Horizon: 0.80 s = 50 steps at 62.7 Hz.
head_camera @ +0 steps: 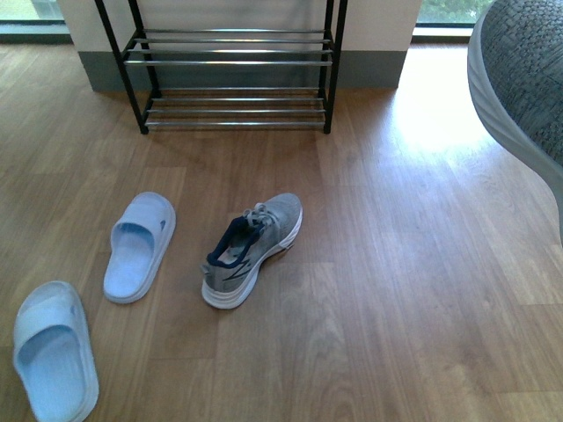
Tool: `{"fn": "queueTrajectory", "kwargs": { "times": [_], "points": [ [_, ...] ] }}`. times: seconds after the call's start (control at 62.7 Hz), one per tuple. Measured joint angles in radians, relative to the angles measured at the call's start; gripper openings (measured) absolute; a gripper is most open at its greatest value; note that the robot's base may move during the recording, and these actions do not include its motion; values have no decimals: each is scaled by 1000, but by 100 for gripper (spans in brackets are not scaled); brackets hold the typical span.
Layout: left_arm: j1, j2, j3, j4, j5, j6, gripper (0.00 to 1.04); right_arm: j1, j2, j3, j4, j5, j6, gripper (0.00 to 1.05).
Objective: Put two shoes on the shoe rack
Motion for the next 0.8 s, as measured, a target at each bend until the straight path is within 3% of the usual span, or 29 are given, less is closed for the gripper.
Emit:
{"fn": "queueTrajectory", "kwargs": {
  "times": [0.399, 0.479, 0.542, 0.686, 0.798],
  "points": [
    [0, 0, 0, 0, 0, 0, 95, -2, 0, 0, 0, 2, 0, 1],
    [-112, 212, 95, -172, -351, -88, 95, -2, 0, 0, 0, 0, 0, 1],
    [-116, 439, 118, -54, -404, -93, 95, -2, 0, 0, 0, 0, 0, 1],
    [-77, 891, 184, 270, -298, -40, 95, -2, 0, 0, 0, -3, 0, 1],
    [-78, 1256, 267, 473, -277, 32, 95, -2, 0, 0, 0, -2, 0, 1]
  ]
}}
